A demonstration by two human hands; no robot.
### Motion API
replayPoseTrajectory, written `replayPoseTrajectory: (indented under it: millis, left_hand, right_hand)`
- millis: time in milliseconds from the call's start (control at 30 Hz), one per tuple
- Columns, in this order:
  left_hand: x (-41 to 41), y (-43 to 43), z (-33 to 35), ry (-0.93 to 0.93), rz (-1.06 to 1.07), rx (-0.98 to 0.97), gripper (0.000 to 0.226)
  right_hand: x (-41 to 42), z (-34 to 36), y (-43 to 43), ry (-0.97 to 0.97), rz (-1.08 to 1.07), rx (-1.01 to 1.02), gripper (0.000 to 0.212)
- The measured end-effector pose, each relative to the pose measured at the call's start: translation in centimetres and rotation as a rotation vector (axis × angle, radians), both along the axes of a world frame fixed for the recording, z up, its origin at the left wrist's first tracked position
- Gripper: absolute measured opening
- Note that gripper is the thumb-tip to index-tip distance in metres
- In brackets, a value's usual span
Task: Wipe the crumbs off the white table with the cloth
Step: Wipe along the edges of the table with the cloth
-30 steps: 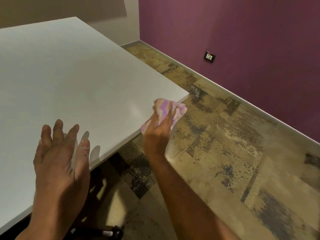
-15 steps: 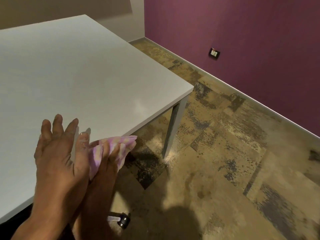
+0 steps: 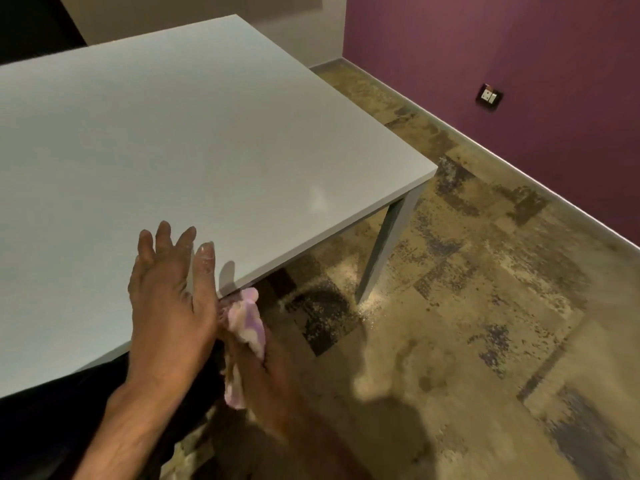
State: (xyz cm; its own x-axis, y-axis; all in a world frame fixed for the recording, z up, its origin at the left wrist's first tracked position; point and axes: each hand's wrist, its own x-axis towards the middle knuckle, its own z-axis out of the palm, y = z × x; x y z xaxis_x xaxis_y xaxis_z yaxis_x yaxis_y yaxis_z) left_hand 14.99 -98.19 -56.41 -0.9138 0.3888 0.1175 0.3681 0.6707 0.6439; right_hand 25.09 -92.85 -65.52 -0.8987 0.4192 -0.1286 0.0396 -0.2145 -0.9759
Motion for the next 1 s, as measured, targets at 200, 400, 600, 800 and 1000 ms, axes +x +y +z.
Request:
replayPoseTrajectory:
  millis: [200,400,600,800,1000]
  left_hand:
    - [0.9,1.2,0.0,0.01,-0.044,-0.028,0.072]
    - [2.6,4.6,0.9,-0.006,-0.071,-0.031,0.07]
    - [4.2,9.6,1.9,-0.016,-0.102,-0.036,0.065]
    - [6.3,14.4,2.4,-0.001,-0.139,-0.007,0.068]
    - [8.3,20.0,3.8,0.0,-0.138,-0.012,0.079]
  right_hand:
    - [1.8,1.4,5.0,-0.155,-0.177,-0.256,0.058]
    - [4.3,3.5,11.6,-0.083,-0.346,-0.551,0.046]
    - [6.9,4.0,16.9,0.087,-0.4,-0.655,0.035]
    - [9.0,5.3,22.2,0.127,-0.409,-0.689,0.037]
    - [11.3,8.2,28.8,0.101,-0.37,-0.639,0.052]
